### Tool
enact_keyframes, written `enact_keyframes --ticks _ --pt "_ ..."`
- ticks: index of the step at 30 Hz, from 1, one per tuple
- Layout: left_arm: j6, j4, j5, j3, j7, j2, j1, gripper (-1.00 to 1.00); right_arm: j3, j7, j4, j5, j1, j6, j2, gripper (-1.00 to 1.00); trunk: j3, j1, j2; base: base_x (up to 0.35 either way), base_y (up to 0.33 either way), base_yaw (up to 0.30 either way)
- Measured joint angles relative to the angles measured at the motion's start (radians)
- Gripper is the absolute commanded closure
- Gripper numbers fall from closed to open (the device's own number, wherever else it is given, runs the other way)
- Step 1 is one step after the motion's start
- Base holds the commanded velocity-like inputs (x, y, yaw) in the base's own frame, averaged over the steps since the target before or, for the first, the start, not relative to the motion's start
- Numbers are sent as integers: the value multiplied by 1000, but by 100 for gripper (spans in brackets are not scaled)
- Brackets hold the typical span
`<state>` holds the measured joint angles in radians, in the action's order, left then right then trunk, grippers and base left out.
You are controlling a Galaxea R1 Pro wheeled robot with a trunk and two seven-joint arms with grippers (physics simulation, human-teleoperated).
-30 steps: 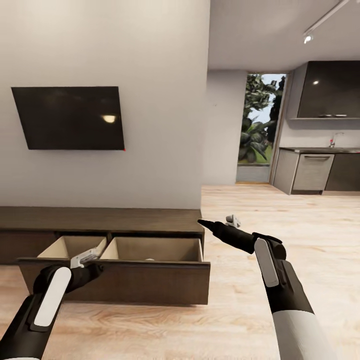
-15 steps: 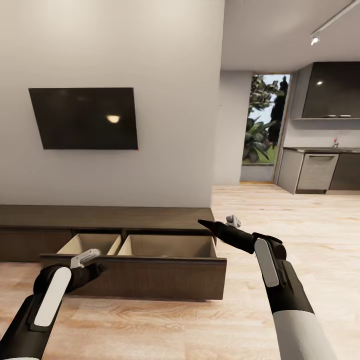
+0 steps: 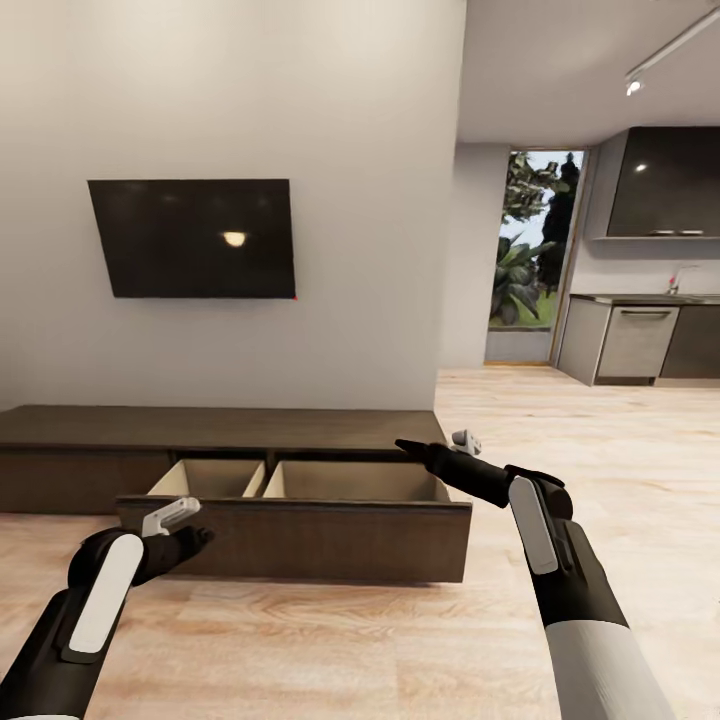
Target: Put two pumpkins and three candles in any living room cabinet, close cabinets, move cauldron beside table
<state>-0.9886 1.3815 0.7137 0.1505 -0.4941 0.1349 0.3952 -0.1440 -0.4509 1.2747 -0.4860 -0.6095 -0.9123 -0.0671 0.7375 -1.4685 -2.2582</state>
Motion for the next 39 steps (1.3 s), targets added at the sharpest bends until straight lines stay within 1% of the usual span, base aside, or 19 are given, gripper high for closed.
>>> enact_keyframes --ticks 16,21,24,26,27,31,35,36,39 --pt "2 0 -5 -5 0 -10 0 -100 0 0 0 -2 0 -1 1 -100 0 0 0 -25 15 0" --pt "2 -1 -2 -10 -1 -11 0 -100 0 0 0 0 0 2 1 -100 16 -19 -35 0 0 0" --pt "3 -12 -5 -42 -2 -11 0 -100 0 0 0 2 0 2 1 -100 25 -30 -56 0 0 0" --pt "12 -35 -11 -62 -3 -12 0 -100 0 1 -9 3 0 3 0 -100 31 -38 -70 0 0 0" --pt "16 -45 -12 -66 -3 -12 0 -100 0 1 -20 3 0 3 0 -100 34 -42 -77 0 0 0" --pt "23 -60 -14 -71 -3 -12 0 -100 1 2 -61 4 0 2 0 -100 47 -57 -105 0 0 0" --pt "24 -63 -14 -72 -3 -14 0 -100 1 22 -49 3 0 1 -2 -100 59 -72 -133 0 0 0" --pt "25 -64 -14 -72 -3 -14 0 -100 2 41 -43 2 0 0 -1 -100 63 -76 -140 0 0 0" --pt "40 -67 -13 -76 -4 -15 0 -100 2 47 -41 0 0 -3 0 -100 72 -88 -161 0 0 0"
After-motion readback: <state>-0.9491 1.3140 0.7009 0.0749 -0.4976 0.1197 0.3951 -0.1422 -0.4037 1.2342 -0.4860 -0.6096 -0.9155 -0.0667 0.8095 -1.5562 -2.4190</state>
